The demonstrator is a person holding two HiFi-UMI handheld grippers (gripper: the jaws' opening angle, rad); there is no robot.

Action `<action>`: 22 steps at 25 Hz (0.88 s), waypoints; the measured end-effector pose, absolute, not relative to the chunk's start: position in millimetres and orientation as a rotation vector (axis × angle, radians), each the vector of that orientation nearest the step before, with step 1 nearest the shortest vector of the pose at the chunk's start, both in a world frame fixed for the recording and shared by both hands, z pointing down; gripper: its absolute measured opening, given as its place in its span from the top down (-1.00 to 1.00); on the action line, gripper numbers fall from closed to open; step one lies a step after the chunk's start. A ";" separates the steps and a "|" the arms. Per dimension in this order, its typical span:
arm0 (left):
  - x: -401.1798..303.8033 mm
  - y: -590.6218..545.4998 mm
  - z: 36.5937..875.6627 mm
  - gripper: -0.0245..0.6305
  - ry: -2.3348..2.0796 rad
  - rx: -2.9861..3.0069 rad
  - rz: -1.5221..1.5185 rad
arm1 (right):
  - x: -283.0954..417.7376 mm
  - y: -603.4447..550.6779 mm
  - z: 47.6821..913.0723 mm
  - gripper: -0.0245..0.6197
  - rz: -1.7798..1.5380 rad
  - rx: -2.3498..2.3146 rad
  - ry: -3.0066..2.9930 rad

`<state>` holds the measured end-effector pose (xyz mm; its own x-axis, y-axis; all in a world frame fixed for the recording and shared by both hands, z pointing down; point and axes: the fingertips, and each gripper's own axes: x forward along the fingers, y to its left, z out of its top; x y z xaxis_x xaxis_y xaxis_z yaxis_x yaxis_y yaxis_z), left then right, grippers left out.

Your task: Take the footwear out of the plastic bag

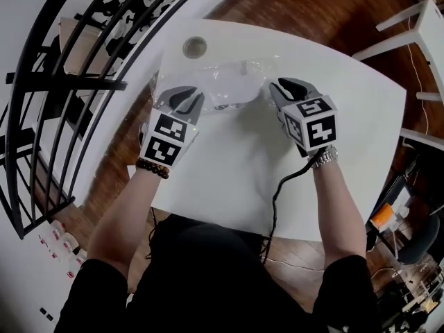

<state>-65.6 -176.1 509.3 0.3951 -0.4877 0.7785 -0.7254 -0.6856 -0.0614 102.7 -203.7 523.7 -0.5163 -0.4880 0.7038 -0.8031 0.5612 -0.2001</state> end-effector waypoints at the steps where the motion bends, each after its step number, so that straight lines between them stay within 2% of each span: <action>1: -66.3 -175.9 512.8 0.72 -1.059 2.359 1.185 | 102.8 -205.1 525.8 0.70 0.691 1.020 -2.199; 10: -69.5 -178.2 529.3 0.69 -1.053 2.311 1.223 | 96.9 -208.7 538.4 0.70 0.661 0.892 -2.200; 17: -72.0 -177.0 532.1 0.69 -1.053 2.316 1.218 | 79.7 -201.3 536.9 0.58 0.837 0.785 -2.268; 22: -71.7 -175.9 532.5 0.69 -1.057 2.325 1.208 | 70.3 -197.1 539.2 0.56 0.938 0.723 -2.264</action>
<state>-71.7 -175.9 532.5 0.3704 -0.4676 0.8026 -0.7338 -0.6771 -0.0559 70.3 -197.1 539.2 -0.6860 -0.2563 0.6810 -0.6629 0.6061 -0.4396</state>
